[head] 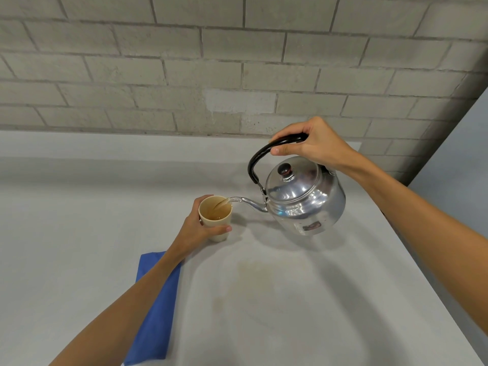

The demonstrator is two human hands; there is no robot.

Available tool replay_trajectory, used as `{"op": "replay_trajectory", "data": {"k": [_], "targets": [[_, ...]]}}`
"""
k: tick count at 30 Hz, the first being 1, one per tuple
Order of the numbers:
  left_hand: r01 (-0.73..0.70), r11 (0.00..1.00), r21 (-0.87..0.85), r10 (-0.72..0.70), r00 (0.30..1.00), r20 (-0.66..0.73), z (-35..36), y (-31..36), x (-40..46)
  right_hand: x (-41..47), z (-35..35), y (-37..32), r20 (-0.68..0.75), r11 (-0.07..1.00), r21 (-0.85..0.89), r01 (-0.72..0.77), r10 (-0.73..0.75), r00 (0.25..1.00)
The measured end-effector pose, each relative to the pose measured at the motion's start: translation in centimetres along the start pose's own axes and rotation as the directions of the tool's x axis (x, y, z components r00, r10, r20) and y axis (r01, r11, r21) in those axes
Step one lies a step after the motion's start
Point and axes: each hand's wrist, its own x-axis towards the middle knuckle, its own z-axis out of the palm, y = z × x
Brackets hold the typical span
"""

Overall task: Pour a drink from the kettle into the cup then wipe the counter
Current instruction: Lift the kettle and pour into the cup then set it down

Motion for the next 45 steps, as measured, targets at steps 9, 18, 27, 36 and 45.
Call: {"op": "replay_trajectory", "data": {"k": [9,18,27,36,45], "targets": [[0.000,1.000,-0.008,0.000,1.000,-0.001,0.0,0.1,-0.1,0.2,-0.1,-0.5,0.009,0.999,-0.037,-0.002,0.002,1.000],[-0.001,1.000,-0.007,0.001,1.000,0.003,0.0,0.2,-0.1,0.3,-0.4,-0.8,0.002,0.999,-0.045,0.008,-0.008,1.000],[-0.004,1.000,0.008,0.004,1.000,-0.007,0.0,0.2,-0.2,0.3,-0.8,-0.9,0.001,0.998,-0.062,0.002,-0.002,1.000],[0.002,1.000,0.015,-0.002,1.000,-0.004,0.0,0.1,-0.1,0.0,-0.8,-1.3,0.015,0.996,-0.083,0.009,-0.008,1.000],[0.006,1.000,0.021,-0.007,1.000,0.002,-0.1,0.3,-0.2,-0.1,-0.9,-1.8,0.009,0.995,-0.102,0.010,-0.009,1.000]]}}
